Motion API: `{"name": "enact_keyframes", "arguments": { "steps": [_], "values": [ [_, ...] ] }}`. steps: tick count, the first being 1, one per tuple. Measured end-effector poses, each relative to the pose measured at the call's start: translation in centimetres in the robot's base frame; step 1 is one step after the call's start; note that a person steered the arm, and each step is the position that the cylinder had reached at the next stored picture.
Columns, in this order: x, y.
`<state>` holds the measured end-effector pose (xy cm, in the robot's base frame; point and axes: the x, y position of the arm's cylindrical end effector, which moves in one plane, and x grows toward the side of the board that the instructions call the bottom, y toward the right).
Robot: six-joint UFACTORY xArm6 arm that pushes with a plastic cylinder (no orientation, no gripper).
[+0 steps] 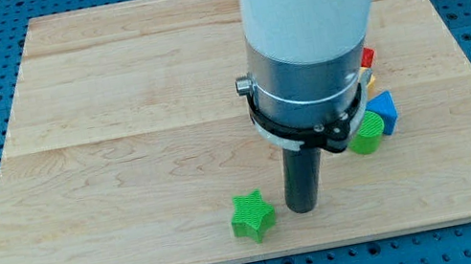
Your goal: Push the green circle diagonally above the green star
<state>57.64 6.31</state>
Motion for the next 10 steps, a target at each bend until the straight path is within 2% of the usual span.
{"name": "enact_keyframes", "arguments": {
  "steps": [1, 2, 3, 4, 5, 6, 7, 8, 10],
  "values": [
    [4.1, 3.7],
    [4.2, 2.3],
    [3.7, -2.2],
    [2.4, -2.6],
    [-1.1, -3.9],
    [-3.8, 5.6],
    [-3.4, 14.3],
    [-6.3, 14.9],
    [-7.6, -0.7]
  ]
}}
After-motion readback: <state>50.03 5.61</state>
